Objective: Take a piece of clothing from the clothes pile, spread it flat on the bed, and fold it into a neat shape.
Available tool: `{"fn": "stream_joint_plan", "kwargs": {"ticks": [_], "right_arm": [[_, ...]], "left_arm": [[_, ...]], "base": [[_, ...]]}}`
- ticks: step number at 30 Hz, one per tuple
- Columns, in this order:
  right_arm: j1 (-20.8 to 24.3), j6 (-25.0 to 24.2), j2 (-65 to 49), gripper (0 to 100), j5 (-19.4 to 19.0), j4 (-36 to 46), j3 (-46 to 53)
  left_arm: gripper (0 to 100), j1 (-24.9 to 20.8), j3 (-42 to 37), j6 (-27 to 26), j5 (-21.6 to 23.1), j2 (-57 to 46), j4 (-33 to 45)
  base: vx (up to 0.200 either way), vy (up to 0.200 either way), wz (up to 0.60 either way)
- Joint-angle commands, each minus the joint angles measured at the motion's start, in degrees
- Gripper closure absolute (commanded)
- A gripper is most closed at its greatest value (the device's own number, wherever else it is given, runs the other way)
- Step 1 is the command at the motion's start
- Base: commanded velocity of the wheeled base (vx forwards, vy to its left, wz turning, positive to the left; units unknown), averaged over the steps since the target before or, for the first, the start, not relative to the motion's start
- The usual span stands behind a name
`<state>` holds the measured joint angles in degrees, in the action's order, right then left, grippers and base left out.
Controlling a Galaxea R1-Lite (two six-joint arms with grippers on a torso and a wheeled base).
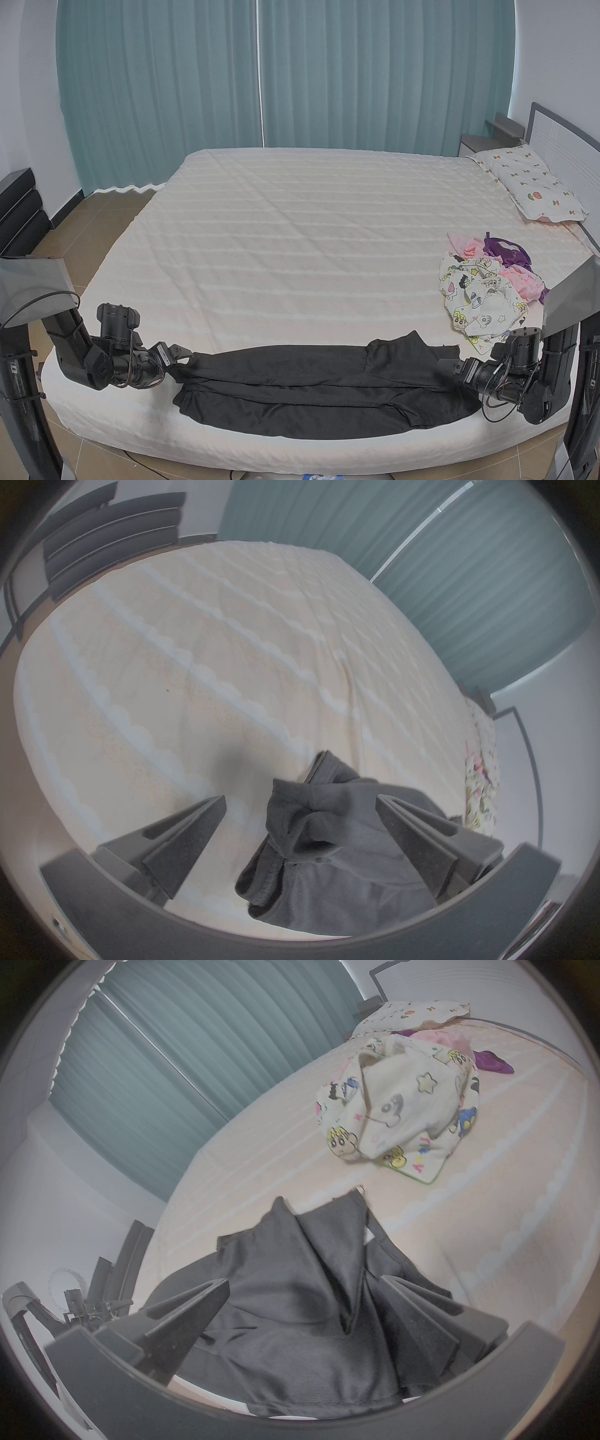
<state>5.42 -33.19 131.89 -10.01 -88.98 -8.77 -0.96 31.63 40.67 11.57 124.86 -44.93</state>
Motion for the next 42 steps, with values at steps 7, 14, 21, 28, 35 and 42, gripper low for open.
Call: {"fn": "stream_joint_plan", "kwargs": {"ticks": [7, 14, 21, 28, 35, 42], "right_arm": [[1.78, -0.38, 2.49, 0, -1.33, 6.98, -12.50], [2.31, -0.12, 4.08, 0, -2.56, 13.74, -19.01], [2.49, 1.38, 6.80, 0, -2.56, 16.03, -22.26], [2.49, 3.66, 8.38, 100, -2.56, 16.29, -23.14], [1.78, 3.75, 6.98, 100, -2.12, 16.29, -21.12], [-0.59, 3.75, 3.73, 100, -2.21, 15.33, -16.37]], "left_arm": [[0, -1.41, 1.15, 7.76, 0.65, -2.07, -0.33], [0, -1.32, 0.45, 7.41, 0.56, -1.37, -0.42], [0, -1.41, 0.45, 7.41, 0.65, -1.19, -0.50], [0, -1.41, 0.18, 7.41, 0.56, -1.63, -0.42], [0, -1.41, -0.08, 7.32, 0.56, -1.37, -0.42], [0, -1.41, -0.17, 7.32, 0.56, -1.28, -0.42]], "base": [[0.000, 0.000, 0.00], [0.000, 0.000, 0.00], [0.000, 0.000, 0.00], [0.000, 0.000, 0.00], [0.000, 0.000, 0.00], [0.000, 0.000, 0.00]]}}
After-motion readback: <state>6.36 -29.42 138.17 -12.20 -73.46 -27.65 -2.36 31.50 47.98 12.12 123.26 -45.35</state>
